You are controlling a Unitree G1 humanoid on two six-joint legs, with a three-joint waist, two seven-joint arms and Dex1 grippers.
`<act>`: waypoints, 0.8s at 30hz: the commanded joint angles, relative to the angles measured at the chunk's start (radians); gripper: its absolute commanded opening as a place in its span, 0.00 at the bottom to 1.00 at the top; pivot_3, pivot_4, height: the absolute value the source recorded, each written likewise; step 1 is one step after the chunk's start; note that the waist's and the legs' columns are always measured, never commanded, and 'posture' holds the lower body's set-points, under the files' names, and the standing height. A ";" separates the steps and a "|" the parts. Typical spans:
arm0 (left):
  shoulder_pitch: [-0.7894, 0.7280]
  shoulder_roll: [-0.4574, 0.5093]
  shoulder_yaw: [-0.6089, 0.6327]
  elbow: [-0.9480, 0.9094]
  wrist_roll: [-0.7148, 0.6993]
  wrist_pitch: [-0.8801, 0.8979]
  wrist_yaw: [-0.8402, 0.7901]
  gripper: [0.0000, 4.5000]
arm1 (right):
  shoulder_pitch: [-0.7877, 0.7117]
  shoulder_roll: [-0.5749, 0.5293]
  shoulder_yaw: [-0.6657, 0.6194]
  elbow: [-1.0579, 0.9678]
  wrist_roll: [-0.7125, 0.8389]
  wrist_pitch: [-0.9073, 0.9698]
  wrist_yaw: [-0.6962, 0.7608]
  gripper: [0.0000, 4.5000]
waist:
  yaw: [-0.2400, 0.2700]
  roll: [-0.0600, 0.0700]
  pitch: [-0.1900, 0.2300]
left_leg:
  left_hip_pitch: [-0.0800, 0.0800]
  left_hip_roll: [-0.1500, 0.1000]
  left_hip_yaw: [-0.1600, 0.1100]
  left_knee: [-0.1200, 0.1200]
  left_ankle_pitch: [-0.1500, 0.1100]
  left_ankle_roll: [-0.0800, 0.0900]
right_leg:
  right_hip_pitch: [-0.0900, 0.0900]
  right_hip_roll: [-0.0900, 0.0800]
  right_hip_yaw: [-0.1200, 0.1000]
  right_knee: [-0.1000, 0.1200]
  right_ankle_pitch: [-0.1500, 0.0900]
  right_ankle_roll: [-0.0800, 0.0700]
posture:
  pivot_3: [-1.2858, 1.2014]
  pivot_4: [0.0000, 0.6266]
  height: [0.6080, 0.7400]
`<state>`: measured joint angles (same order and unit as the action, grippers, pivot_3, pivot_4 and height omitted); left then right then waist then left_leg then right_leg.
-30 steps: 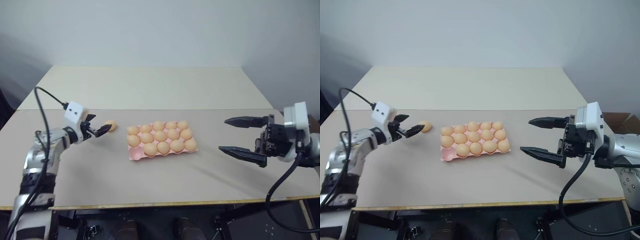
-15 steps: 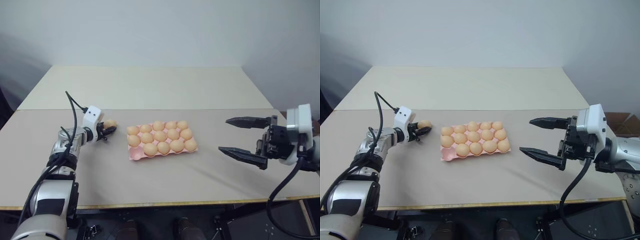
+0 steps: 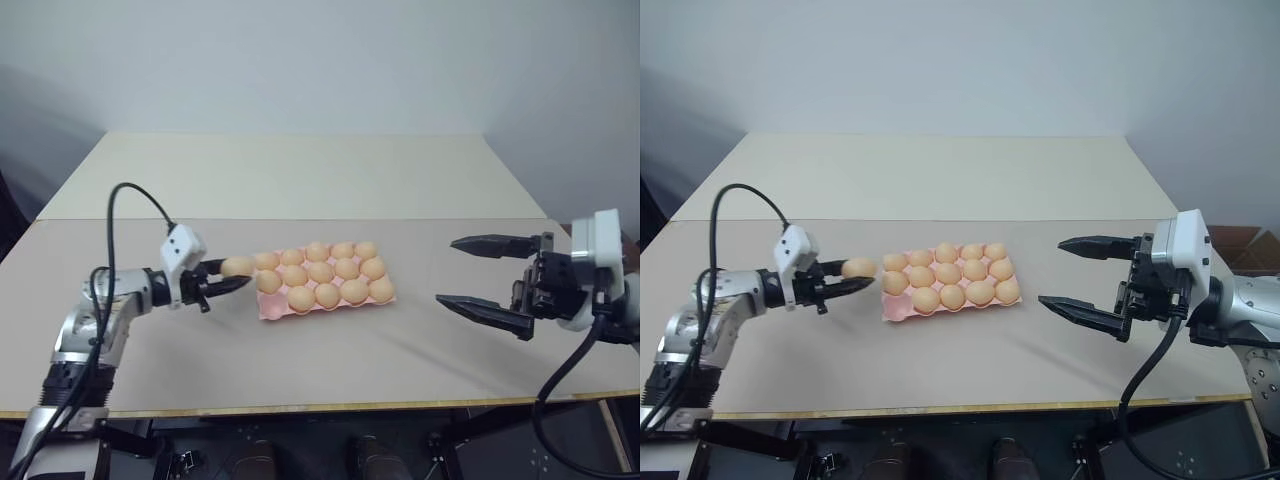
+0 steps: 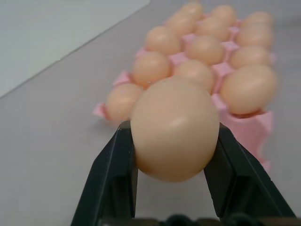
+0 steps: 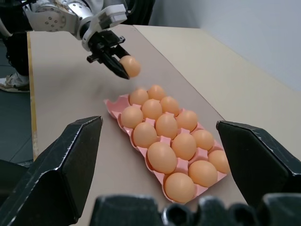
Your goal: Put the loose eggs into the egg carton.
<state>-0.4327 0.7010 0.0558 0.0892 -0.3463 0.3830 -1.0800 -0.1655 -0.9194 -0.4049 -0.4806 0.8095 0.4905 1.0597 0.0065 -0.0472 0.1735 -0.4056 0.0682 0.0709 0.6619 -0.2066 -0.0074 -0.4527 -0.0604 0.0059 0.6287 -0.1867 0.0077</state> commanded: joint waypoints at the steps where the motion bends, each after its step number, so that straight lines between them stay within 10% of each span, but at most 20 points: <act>1: 0.011 -0.028 -0.029 -0.078 -0.019 0.030 0.017 0.39 | -0.016 -0.001 -0.014 -0.005 0.015 -0.011 0.000 1.00 | 0.001 0.000 0.000 | 0.000 0.000 0.000 0.000 0.000 0.000 | 0.000 0.000 0.000 0.000 0.000 0.001 | 0.52 0.24 1.00; 8: 0.007 -0.038 -0.101 -0.087 0.006 0.052 0.012 0.39 | 0.001 -0.003 -0.032 -0.019 0.019 -0.005 -0.005 1.00 | 0.001 0.000 0.000 | 0.000 0.000 0.000 0.000 0.000 0.000 | 0.000 0.001 0.001 0.000 0.001 0.001 | 0.52 0.24 1.00; 17: 0.017 0.020 -0.080 -0.122 0.002 0.056 -0.011 0.98 | 0.021 -0.002 -0.042 -0.030 0.021 -0.008 -0.019 1.00 | 0.001 0.000 0.000 | 0.000 0.000 0.000 0.000 0.000 0.000 | 0.000 0.001 0.001 0.000 0.001 0.001 | 0.52 0.24 1.00; 24: 0.081 0.108 0.136 -0.206 -0.124 0.108 0.003 1.00 | 0.009 0.002 -0.024 -0.009 0.012 -0.018 -0.012 1.00 | -0.007 0.000 0.000 | -0.001 0.000 0.000 0.000 0.000 0.000 | -0.001 0.001 0.001 0.000 0.000 0.000 | 0.52 0.24 1.00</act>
<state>-0.3459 0.7893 0.1192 -0.0665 -0.4198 0.4824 -1.0788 -0.1436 -0.9161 -0.4069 -0.4854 0.8093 0.4903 1.0437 -0.0008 -0.0476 0.1737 -0.4064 0.0686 0.0707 0.6618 -0.2067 -0.0073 -0.4539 -0.0599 0.0065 0.6282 -0.1869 0.0075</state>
